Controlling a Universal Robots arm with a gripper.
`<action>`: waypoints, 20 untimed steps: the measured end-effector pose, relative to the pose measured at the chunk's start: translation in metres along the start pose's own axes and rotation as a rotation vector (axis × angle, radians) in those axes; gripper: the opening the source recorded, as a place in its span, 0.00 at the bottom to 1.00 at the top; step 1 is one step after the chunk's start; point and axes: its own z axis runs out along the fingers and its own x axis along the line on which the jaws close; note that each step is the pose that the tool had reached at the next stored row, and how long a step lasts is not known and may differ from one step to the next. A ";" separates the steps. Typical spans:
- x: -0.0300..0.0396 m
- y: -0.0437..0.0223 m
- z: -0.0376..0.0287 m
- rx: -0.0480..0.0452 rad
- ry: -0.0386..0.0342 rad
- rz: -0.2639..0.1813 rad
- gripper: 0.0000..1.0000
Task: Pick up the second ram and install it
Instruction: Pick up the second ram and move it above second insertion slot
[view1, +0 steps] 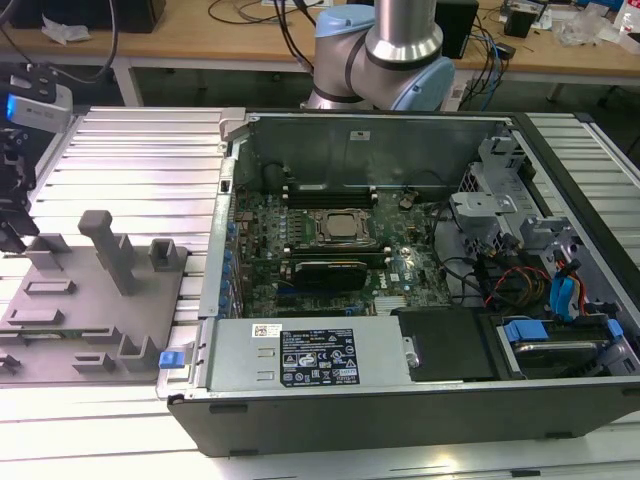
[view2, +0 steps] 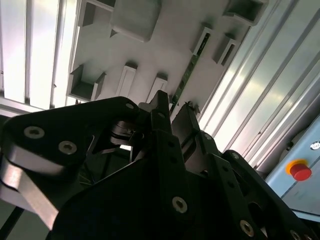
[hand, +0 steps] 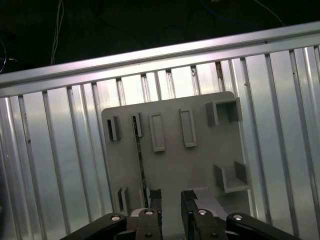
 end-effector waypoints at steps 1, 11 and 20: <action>0.0000 0.0000 0.0015 0.0000 0.0000 0.000 0.30; -0.0002 -0.0001 0.0113 0.0001 -0.0001 0.000 0.30; -0.0003 -0.0002 0.0206 0.0000 0.0000 0.000 0.30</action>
